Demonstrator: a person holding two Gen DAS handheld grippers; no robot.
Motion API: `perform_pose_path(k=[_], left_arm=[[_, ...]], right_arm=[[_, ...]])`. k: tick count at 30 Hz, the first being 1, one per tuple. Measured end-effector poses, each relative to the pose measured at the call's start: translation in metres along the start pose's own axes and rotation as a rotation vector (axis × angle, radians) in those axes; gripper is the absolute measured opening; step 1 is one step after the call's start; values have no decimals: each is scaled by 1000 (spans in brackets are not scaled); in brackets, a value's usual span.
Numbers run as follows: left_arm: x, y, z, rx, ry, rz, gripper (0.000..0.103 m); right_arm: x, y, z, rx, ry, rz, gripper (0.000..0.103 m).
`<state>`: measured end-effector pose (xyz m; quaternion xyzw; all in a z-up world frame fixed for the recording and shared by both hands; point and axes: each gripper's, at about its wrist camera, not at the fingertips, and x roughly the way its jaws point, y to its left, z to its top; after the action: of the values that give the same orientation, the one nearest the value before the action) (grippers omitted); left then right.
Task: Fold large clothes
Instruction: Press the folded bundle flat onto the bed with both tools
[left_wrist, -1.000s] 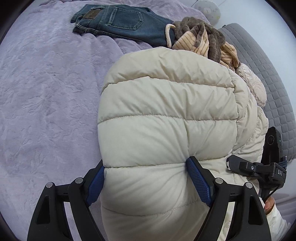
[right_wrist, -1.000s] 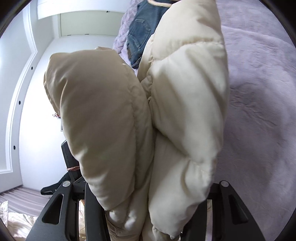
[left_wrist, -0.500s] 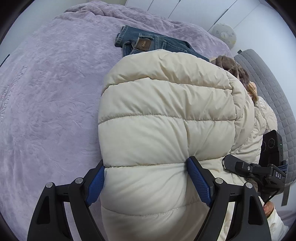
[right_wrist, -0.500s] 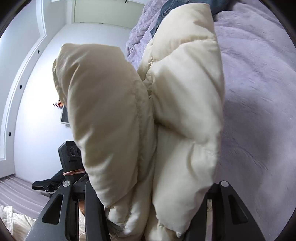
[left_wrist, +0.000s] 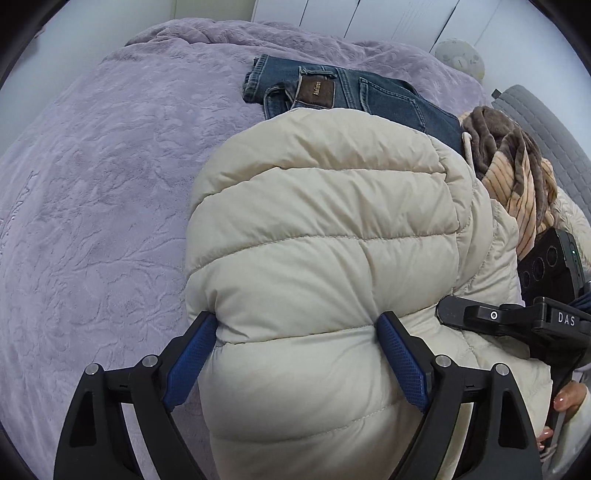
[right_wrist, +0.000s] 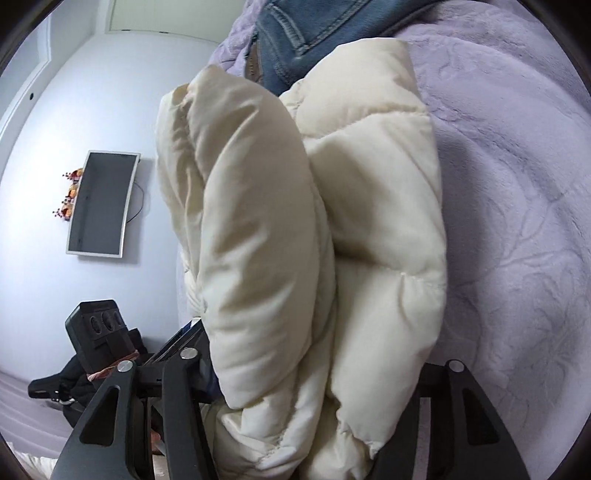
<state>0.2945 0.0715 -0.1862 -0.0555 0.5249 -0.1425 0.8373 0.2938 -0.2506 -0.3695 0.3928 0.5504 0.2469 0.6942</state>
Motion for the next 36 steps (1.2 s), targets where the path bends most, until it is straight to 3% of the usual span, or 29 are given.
perform_pose_path(k=[3, 8, 9, 10, 12, 13, 16, 17, 19, 20, 26, 30, 36], left_arm=[[-4, -4, -1, 15, 13, 0, 91], [-51, 0, -8, 14, -34, -20, 91], [-62, 5, -13, 9, -46, -19, 91], [-70, 10, -17, 2, -52, -13, 91], [-81, 21, -27, -18, -48, 4, 91], [-83, 26, -31, -25, -39, 11, 91], [-79, 35, -49, -43, 11, 26, 91], [-75, 36, -55, -58, 29, 21, 91], [-66, 33, -63, -72, 50, 3, 91], [-61, 29, -66, -66, 54, 2, 91], [-29, 3, -78, -38, 95, -31, 93], [-21, -7, -83, 9, 99, -25, 93], [-16, -5, -86, 8, 118, -22, 93]], right_arm=[[-10, -11, -4, 36, -12, -62, 72], [-53, 3, -13, 68, -102, -181, 72], [-64, 8, -19, 59, -127, -200, 67], [-72, 20, -26, 46, -150, -206, 51], [-83, 45, -39, 17, -177, -192, 32], [-86, 59, -47, 1, -188, -178, 28], [-89, 90, -57, -82, -188, -148, 24], [-83, 116, -44, -118, -180, -162, 24], [-74, 141, -54, -188, -142, -223, 24], [-75, 140, -70, -203, -118, -270, 24], [-39, 87, -79, -146, -38, -494, 21], [-33, 57, -77, -78, -43, -503, 21], [-26, 42, -77, -64, -36, -496, 19]])
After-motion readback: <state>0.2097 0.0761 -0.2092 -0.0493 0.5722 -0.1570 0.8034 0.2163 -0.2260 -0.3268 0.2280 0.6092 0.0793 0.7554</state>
